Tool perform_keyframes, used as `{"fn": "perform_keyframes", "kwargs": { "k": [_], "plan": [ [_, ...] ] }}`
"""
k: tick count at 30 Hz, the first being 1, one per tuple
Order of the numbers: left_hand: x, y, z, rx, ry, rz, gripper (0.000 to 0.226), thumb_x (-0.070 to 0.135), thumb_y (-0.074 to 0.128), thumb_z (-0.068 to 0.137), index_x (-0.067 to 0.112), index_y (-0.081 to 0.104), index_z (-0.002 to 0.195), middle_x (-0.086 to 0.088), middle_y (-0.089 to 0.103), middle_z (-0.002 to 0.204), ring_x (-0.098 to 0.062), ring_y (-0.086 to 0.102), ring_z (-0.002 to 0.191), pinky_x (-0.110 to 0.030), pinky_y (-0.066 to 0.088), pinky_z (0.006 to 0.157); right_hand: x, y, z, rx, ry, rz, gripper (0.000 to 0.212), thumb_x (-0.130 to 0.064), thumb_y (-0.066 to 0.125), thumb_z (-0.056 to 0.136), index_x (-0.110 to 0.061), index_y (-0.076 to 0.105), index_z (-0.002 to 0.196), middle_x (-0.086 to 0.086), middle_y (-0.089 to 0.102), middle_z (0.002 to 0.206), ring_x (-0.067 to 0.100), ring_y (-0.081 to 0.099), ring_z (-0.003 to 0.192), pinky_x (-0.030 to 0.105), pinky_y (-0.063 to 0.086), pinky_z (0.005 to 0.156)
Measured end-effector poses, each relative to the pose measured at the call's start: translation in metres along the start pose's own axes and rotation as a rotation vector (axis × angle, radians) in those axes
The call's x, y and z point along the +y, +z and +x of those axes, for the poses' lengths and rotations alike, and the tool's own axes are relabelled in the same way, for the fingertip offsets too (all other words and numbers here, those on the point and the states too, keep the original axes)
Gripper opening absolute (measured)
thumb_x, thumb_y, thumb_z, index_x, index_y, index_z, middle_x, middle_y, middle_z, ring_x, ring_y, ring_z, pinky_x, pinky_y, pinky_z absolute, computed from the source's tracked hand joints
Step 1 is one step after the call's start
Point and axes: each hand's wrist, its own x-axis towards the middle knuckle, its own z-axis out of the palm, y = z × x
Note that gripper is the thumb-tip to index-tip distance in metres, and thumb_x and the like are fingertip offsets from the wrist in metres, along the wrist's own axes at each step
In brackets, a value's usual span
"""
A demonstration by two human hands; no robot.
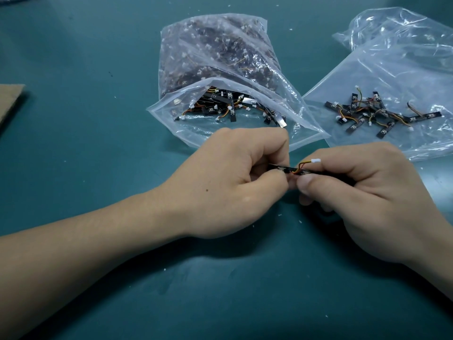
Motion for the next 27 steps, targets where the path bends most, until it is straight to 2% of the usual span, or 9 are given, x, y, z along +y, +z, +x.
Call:
{"fn": "perform_keyframes", "kwargs": {
  "k": [4,7,10,13,17,21,23,25,27],
  "plan": [
    [0.0001,-0.0007,0.0012,0.006,-0.004,0.009,0.015,0.014,0.060,0.084,0.013,0.051,0.072,-0.002,0.047,0.059,-0.008,0.039,0.056,-0.022,0.033,0.052,-0.0014,0.0006,0.0007,0.005,0.008,-0.017,0.025,-0.037,0.056,0.089,-0.026,0.065,0.068,0.001,0.055,0.056,0.018,0.049,0.050,0.031,0.038,0.049],
    [0.0004,-0.0006,0.0010,0.005,-0.006,0.019,0.014,0.011,0.060,0.084,0.012,0.051,0.072,0.000,0.047,0.059,-0.008,0.039,0.056,-0.020,0.032,0.052,-0.0019,0.0009,0.0004,0.002,0.015,-0.021,0.027,-0.036,0.056,0.088,-0.022,0.066,0.067,0.002,0.056,0.057,0.019,0.050,0.051,0.031,0.039,0.050],
    [0.0002,-0.0010,0.0015,0.018,-0.011,-0.007,0.016,0.010,0.060,0.084,0.012,0.051,0.072,0.001,0.046,0.058,-0.007,0.038,0.055,-0.019,0.032,0.052,-0.0019,0.0011,0.0004,0.011,0.030,-0.009,0.025,-0.036,0.056,0.089,-0.026,0.065,0.068,-0.004,0.057,0.057,0.017,0.051,0.051,0.024,0.038,0.049],
    [0.0001,-0.0013,0.0018,-0.002,-0.005,-0.004,0.017,0.006,0.060,0.082,0.011,0.049,0.070,0.000,0.045,0.058,-0.008,0.039,0.056,-0.019,0.032,0.053,-0.0010,0.0015,0.0011,-0.020,0.031,-0.003,0.025,-0.031,0.057,0.089,-0.022,0.064,0.066,0.000,0.056,0.057,0.017,0.051,0.051,0.024,0.037,0.049],
    [0.0006,-0.0006,0.0017,0.024,0.004,-0.028,0.017,0.010,0.059,0.083,0.010,0.048,0.070,0.002,0.043,0.057,-0.007,0.037,0.056,-0.021,0.032,0.053,-0.0028,0.0016,0.0006,-0.002,0.015,-0.005,0.026,-0.036,0.055,0.091,-0.027,0.063,0.068,-0.005,0.056,0.057,0.013,0.049,0.051,0.020,0.035,0.050],
    [-0.0023,-0.0006,0.0021,0.028,-0.006,-0.058,0.018,0.011,0.060,0.087,0.016,0.053,0.071,0.004,0.046,0.054,-0.007,0.037,0.051,-0.020,0.031,0.052,-0.0006,0.0002,0.0005,-0.039,0.057,0.004,0.032,-0.039,0.051,0.090,-0.022,0.064,0.067,-0.003,0.062,0.057,0.016,0.053,0.049,0.027,0.040,0.048],
    [-0.0031,0.0001,0.0010,0.014,0.006,-0.052,0.011,0.013,0.060,0.088,0.016,0.062,0.077,0.001,0.051,0.053,-0.007,0.040,0.049,-0.019,0.033,0.052,0.0020,-0.0013,-0.0007,-0.059,0.048,0.016,0.035,-0.037,0.050,0.089,-0.019,0.062,0.062,-0.001,0.059,0.054,0.016,0.051,0.047,0.028,0.040,0.047],
    [-0.0026,0.0006,-0.0009,0.045,0.036,-0.013,0.014,0.011,0.060,0.088,0.016,0.071,0.095,0.001,0.050,0.051,-0.008,0.042,0.048,-0.017,0.034,0.054,0.0037,-0.0018,-0.0022,0.006,0.037,0.095,0.036,-0.036,0.051,0.091,-0.017,0.064,0.064,-0.001,0.059,0.052,0.014,0.050,0.044,0.024,0.038,0.046],
    [-0.0031,0.0010,-0.0022,0.137,0.060,0.005,0.027,0.007,0.058,0.089,0.015,0.073,0.111,0.004,0.046,0.051,-0.009,0.042,0.048,-0.015,0.034,0.056,0.0054,-0.0011,-0.0010,0.160,0.057,0.264,0.034,-0.040,0.052,0.101,-0.019,0.074,0.087,0.004,0.066,0.060,0.016,0.050,0.042,0.019,0.038,0.045]
  ]
}}
